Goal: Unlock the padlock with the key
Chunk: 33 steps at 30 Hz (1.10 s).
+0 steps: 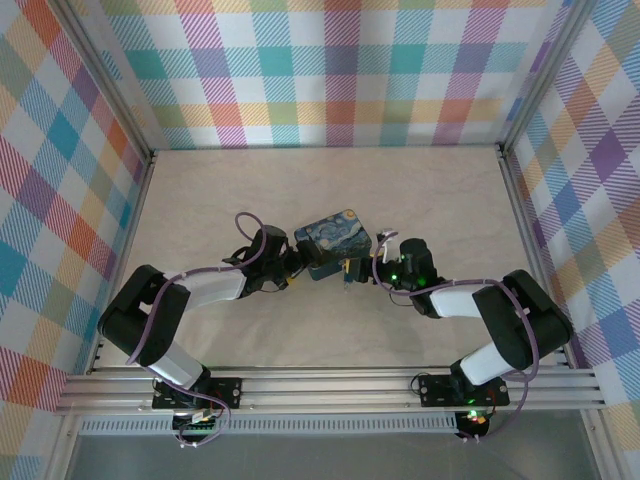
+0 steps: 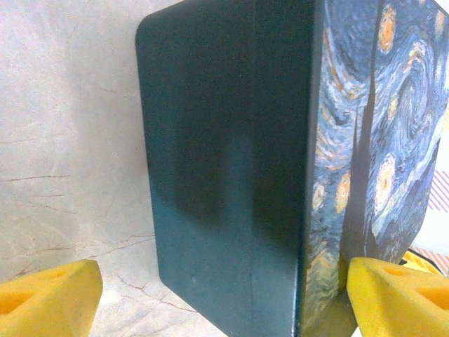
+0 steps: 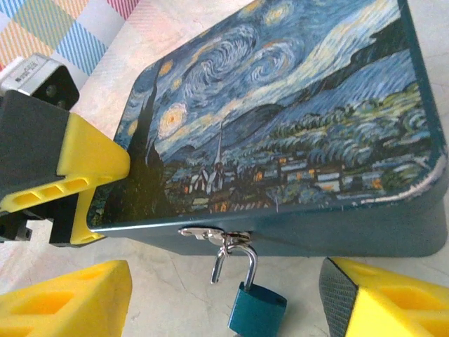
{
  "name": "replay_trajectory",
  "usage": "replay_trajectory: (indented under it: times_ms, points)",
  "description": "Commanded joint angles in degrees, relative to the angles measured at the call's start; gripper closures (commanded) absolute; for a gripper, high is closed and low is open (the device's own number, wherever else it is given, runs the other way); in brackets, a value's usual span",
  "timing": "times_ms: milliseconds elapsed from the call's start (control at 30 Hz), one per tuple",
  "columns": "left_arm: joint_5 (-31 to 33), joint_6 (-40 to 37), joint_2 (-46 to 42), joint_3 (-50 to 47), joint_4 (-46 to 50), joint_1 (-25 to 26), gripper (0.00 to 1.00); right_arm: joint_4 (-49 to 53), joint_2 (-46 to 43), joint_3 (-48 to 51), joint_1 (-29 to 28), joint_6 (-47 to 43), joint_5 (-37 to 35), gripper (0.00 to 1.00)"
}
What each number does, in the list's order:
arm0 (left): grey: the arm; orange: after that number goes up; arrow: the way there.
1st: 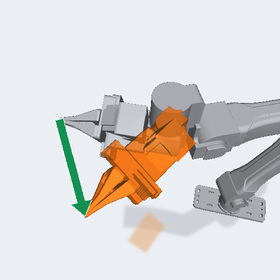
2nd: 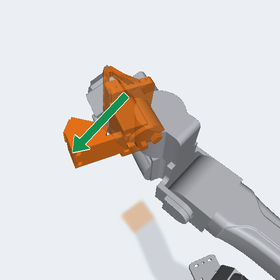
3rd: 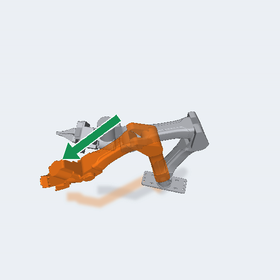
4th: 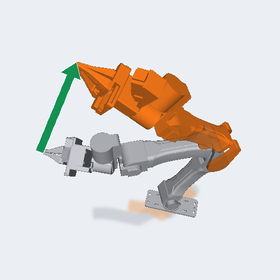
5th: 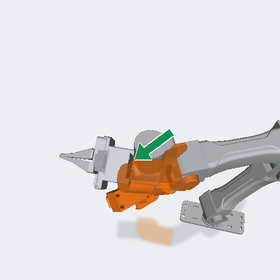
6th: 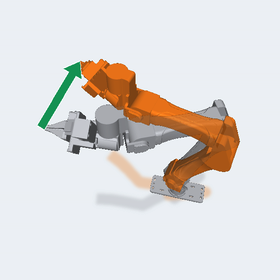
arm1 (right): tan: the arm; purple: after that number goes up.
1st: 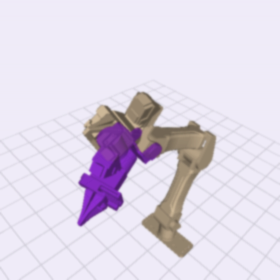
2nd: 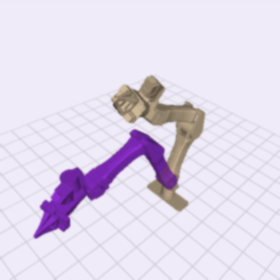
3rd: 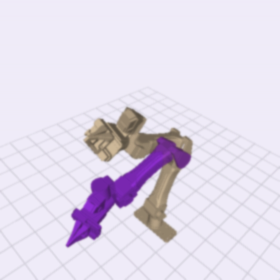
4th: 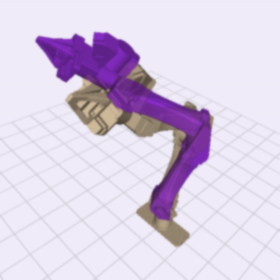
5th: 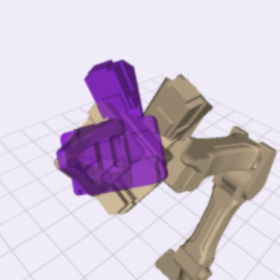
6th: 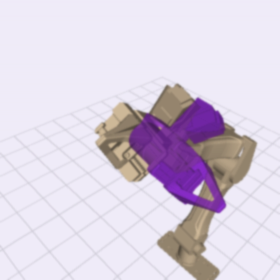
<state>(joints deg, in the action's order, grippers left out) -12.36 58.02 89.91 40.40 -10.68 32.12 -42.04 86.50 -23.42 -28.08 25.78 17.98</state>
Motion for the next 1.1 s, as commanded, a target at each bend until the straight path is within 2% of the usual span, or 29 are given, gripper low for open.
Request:
replay_trajectory:
  times_ms: [0,333,1067]
  points:
    - [1.4,-0.5,-0.7,-1.0,3.1,0.1,0.11,-0.3,0.3,0.9,0.4,-1.3,2.5,0.33]
    - [1.2,-0.4,-0.6,-0.6,3.2,0.1,0.11,0.9,4.4,-1.5,0.3,-2.2,4.3,0.5]
    - [1.4,-0.4,-0.9,-0.4,3.8,0.1,0.11,-0.5,10.6,-5.0,0.3,-2.5,5.8,0.62]
